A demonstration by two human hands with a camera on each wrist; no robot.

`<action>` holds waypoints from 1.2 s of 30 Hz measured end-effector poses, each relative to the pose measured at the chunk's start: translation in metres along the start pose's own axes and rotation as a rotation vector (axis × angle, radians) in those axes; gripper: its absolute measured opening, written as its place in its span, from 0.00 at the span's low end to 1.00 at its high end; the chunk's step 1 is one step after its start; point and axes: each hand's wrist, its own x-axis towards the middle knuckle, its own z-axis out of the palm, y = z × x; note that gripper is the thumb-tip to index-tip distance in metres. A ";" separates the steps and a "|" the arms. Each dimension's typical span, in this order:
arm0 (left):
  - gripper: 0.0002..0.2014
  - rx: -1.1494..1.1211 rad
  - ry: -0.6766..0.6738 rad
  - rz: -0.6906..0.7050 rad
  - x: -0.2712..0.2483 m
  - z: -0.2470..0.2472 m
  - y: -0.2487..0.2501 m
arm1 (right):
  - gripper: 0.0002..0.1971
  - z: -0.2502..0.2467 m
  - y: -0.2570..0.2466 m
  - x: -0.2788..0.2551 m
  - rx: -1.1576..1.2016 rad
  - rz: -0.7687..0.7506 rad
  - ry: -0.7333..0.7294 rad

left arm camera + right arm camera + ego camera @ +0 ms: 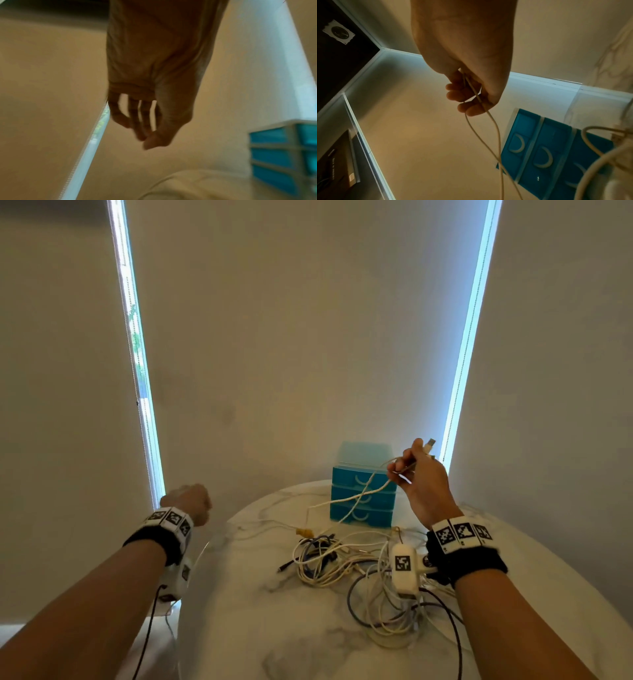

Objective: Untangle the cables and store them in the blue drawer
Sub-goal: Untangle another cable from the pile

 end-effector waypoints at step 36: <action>0.23 -0.297 -0.532 0.641 -0.080 -0.002 0.165 | 0.26 -0.043 0.035 -0.036 0.134 -0.050 0.000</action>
